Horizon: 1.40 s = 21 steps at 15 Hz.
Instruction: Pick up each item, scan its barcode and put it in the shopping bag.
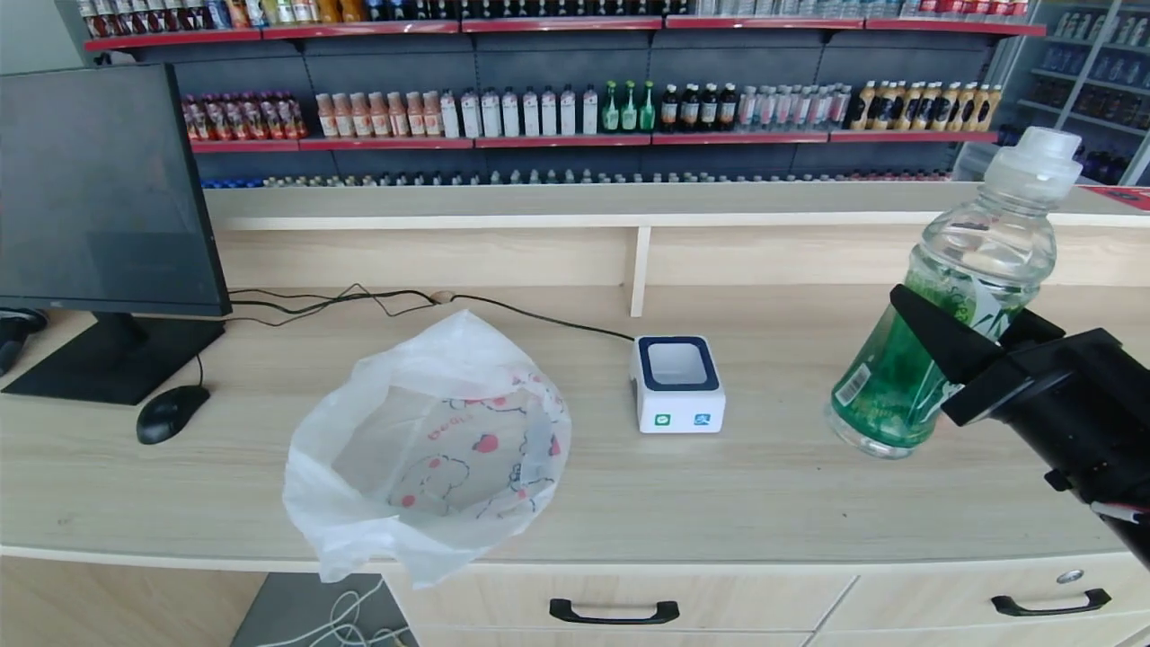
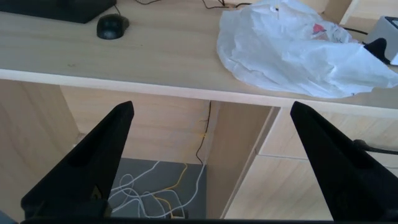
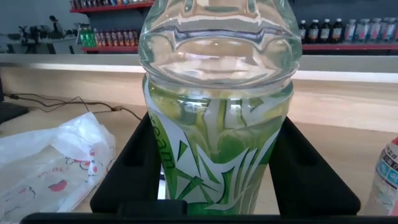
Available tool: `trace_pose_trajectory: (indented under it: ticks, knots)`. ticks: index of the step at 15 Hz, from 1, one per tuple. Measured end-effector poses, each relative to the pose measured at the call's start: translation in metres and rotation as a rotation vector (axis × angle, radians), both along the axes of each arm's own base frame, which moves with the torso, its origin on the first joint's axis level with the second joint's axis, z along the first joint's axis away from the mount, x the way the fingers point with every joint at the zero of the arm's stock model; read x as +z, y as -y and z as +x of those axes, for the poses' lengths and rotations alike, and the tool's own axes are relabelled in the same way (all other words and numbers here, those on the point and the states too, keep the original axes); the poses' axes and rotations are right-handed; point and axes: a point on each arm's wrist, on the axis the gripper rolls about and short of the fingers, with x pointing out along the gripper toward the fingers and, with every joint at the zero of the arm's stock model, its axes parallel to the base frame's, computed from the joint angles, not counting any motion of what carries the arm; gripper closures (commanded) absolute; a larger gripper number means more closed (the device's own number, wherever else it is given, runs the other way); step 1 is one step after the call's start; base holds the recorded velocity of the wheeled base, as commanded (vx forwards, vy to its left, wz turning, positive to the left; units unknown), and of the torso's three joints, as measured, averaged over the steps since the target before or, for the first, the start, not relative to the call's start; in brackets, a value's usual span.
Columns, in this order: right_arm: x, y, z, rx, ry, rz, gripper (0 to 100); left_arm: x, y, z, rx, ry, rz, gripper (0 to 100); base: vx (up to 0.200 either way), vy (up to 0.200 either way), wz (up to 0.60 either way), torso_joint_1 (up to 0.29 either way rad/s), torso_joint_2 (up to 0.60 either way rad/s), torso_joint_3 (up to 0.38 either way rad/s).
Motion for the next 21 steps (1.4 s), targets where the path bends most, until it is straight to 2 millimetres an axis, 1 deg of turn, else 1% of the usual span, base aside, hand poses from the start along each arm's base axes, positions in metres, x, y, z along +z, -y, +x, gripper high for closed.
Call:
trace_pose_trajectory:
  ticks: [3,5,8,11,15,17,18,21]
  knots:
    - [-0.004,-0.001,-0.002,0.007,-0.018,-0.007,100,0.000,0.000,0.000,0.000,0.000,0.000,0,0.000,0.200,0.00,0.002,0.00,0.002]
    - [-0.010,0.000,-0.006,0.009,-0.043,-0.016,100,0.000,0.000,0.000,0.000,0.003,0.000,0,0.000,0.000,0.00,0.000,0.00,0.000]
    - [-0.009,0.000,-0.006,0.033,-0.028,-0.032,100,0.000,0.000,0.000,0.000,0.002,0.000,0,0.000,0.000,0.00,0.000,0.00,0.000]
    - [-0.011,-0.004,-0.002,0.077,0.010,-0.162,100,0.000,0.000,0.000,0.000,0.002,-0.001,0,0.000,0.000,0.00,0.000,0.00,0.000]
    - [-0.001,-0.012,0.020,0.016,0.121,-0.313,100,0.000,0.000,0.000,0.000,0.001,-0.001,0,0.000,0.000,0.00,0.000,0.00,0.000]
    - [0.002,-0.016,0.035,-0.042,0.183,-0.424,100,0.000,0.000,0.000,0.000,0.001,-0.001,0,0.000,0.000,0.00,0.000,0.00,0.000]
    - [-0.001,-0.017,0.042,-0.065,0.193,-0.483,100,0.000,0.000,0.000,0.000,0.001,0.000,0,0.000,0.000,0.00,0.000,0.00,0.000]
    - [-0.011,-0.018,0.059,-0.022,0.255,-0.639,100,0.000,0.000,0.000,0.000,0.003,0.002,0,0.000,0.000,0.00,0.000,0.00,0.000]
